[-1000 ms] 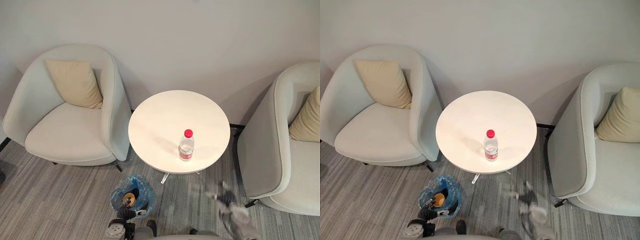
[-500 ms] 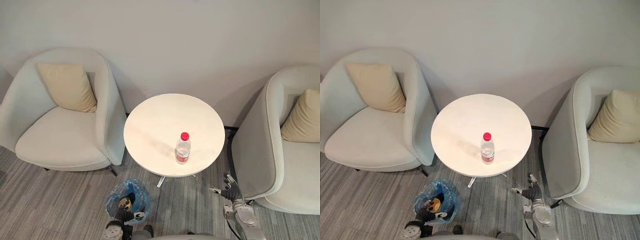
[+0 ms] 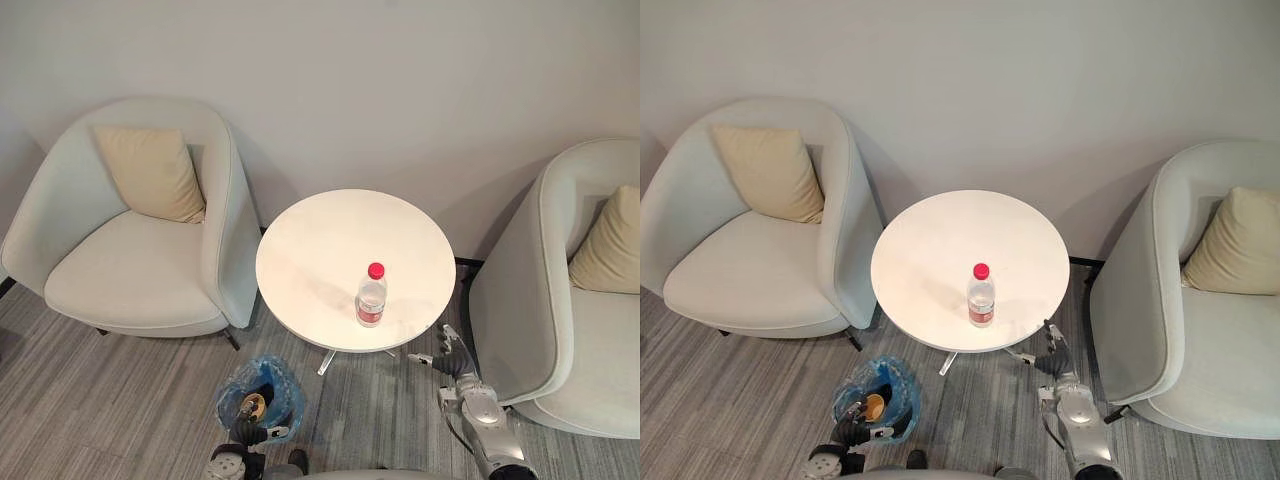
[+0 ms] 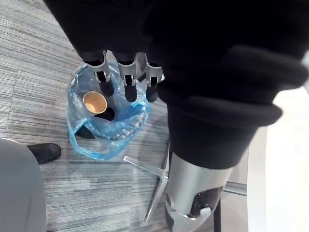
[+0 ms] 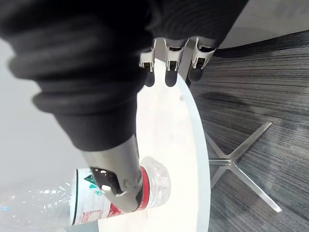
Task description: Gather rubbish on tea table into small bin, then transfer packed bag to large trash can.
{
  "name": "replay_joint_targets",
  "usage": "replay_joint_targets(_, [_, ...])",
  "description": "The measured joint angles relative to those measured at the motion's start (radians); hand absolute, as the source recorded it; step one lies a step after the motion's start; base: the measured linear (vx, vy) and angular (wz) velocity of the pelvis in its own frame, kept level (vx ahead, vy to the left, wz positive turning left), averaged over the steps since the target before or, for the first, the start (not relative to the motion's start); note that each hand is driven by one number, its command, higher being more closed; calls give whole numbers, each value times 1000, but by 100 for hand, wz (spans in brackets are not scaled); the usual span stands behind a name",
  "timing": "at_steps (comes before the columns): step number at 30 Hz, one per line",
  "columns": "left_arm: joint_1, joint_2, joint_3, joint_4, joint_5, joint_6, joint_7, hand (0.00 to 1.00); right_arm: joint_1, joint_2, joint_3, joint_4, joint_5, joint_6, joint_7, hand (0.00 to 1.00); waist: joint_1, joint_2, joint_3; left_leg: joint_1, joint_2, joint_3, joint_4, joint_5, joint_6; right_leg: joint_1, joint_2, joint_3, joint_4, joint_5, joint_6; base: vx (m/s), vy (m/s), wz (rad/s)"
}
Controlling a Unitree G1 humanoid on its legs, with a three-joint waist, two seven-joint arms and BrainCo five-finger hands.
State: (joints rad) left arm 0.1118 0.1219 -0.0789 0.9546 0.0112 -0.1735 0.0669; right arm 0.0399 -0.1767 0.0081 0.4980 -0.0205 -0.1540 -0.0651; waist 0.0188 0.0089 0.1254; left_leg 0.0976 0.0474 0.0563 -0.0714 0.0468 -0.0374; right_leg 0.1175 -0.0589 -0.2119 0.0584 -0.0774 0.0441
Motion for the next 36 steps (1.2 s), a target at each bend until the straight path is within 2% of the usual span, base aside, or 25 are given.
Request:
replay_joint_targets(4, [0,0,0,-2,0,-1,0,0,-59,-4,3,-9,1,-18,-2,0,3,0,0,-7,1,-12,0,1,-2,1,4,-9,-8,0,0,17,-20,7])
replay_joint_targets(9, [0,0,0,-2,-1,-9,0,0,-106,-15,22,-9,2,-19,-21,0,8,0,0,-15,1,-23,0,1,-2,0,5,-17,-11,0,0,0,-12,6])
replay_joint_targets(12, [-5,0,0,-3,-1,-10,0,0,-131,-27,47,-9,11,-19,-21,0,22,2,2,-20,1,-28,-1,2,-3,-2,5,-22,-12,0,0,-19,-6,6])
replay_joint_targets(22, [-7,0,0,-15,-4,-12,0,0,-260,-28,94,42,23,-19,-23,0,29,11,24,-61,-2,-52,-15,22,-2,-33,4,-46,-10,0,0,-15,-6,7])
replay_joint_targets(24, [-10,0,2,-20,-5,-13,0,0,-296,-31,110,72,27,-20,-23,0,30,10,38,-68,-2,-56,-8,22,-2,-34,3,-51,-9,0,0,-5,-4,7])
replay_joint_targets(27, [-25,1,2,-23,-10,-20,1,0,-331,-32,112,89,50,-20,-26,0,51,13,66,-86,-3,-63,6,22,-2,-42,2,-59,-7,0,0,-28,-5,8])
replay_joint_targets(33, [-26,0,1,-46,-41,-35,5,0,-436,-32,130,147,69,-22,-28,0,55,29,109,-141,-7,-79,53,17,1,-76,-5,-68,15,0,0,-43,5,9])
replay_joint_targets(34, [-26,0,0,-55,-42,-35,8,0,-450,-32,130,149,70,-22,-29,100,59,34,113,-158,-9,-79,64,15,3,-91,-8,-67,26,-1,0,-57,14,1])
replay_joint_targets(36, [-26,0,0,-60,-49,-36,11,0,-467,-32,132,158,78,-22,-33,100,65,37,122,-181,-10,-78,92,6,5,-107,-11,-63,36,-1,0,-62,22,-3])
